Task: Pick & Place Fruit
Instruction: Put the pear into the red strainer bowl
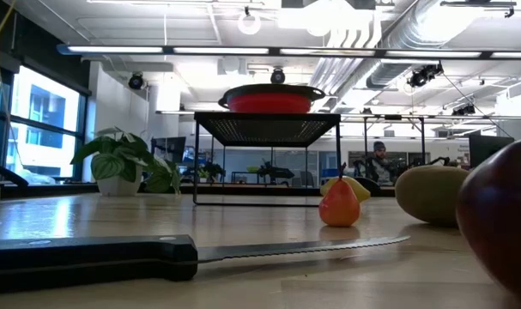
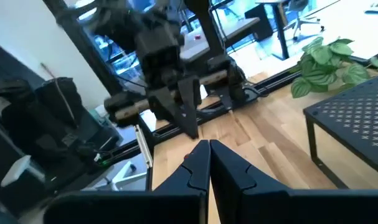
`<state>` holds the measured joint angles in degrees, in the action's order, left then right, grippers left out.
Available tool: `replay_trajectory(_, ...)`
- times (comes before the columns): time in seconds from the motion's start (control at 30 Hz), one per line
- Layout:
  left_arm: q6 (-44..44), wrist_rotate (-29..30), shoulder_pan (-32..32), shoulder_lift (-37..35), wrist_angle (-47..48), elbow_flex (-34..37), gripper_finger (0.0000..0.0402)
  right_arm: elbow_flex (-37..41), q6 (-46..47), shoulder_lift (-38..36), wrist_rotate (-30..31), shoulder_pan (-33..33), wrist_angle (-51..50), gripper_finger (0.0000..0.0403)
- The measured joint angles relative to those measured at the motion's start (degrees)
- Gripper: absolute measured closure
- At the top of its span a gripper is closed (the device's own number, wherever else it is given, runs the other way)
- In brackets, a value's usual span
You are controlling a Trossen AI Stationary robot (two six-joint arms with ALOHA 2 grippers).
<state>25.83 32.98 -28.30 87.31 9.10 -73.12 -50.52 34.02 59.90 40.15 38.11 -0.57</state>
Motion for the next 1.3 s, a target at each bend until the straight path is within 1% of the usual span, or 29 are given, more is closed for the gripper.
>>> replay_trajectory(0.07, 0.8, 0.4, 0.0, 1.0, -0.4, 0.0, 0.0401, 0.0, 0.1, 0.0, 2.4, 1.8, 0.0, 0.04)
replay_trajectory(0.2, 5.2, 0.4, 0.0, 2.7, -0.8, 0.0, 0.0401, 0.0, 0.1, 0.0, 5.8, 4.4, 0.0, 0.04)
replay_trajectory(0.33, 5.9, 0.5, -0.8, 3.1, -4.6, 0.0, 0.0401, 0.0, 0.2, 0.0, 8.0, 6.2, 0.0, 0.04)
replay_trajectory(0.43, 4.7, 0.7, -1.8, 3.1, -6.6, 0.0, 0.0401, 0.0, 0.2, 0.0, 7.9, 7.0, -0.1, 0.04)
replay_trajectory(0.67, 4.6, 3.8, -3.7, 3.1, -6.9, 0.0, 0.0401, 0.0, 0.2, 0.0, 7.9, 7.7, -0.1, 0.04)
replay_trajectory(0.83, 5.9, 4.0, -4.5, 3.1, -7.0, 0.0, 0.0401, 0.0, 0.2, 0.0, 7.9, 7.7, -0.1, 0.04)
replay_trajectory(1.0, 4.6, 4.1, -5.2, 3.0, -10.3, 0.0, 0.0401, 0.0, 0.2, 0.0, 7.9, 7.7, -0.1, 0.04)
replay_trajectory(1.17, 4.3, 4.1, -5.3, 3.0, -11.1, 0.0, 0.0401, 0.0, 0.2, 0.0, 7.9, 7.6, -0.1, 0.04)
replay_trajectory(1.3, 1.2, 4.1, -5.1, 3.0, -10.9, 0.0, 0.0401, 0.0, -0.5, 0.0, 7.9, 7.6, -1.0, 0.04)
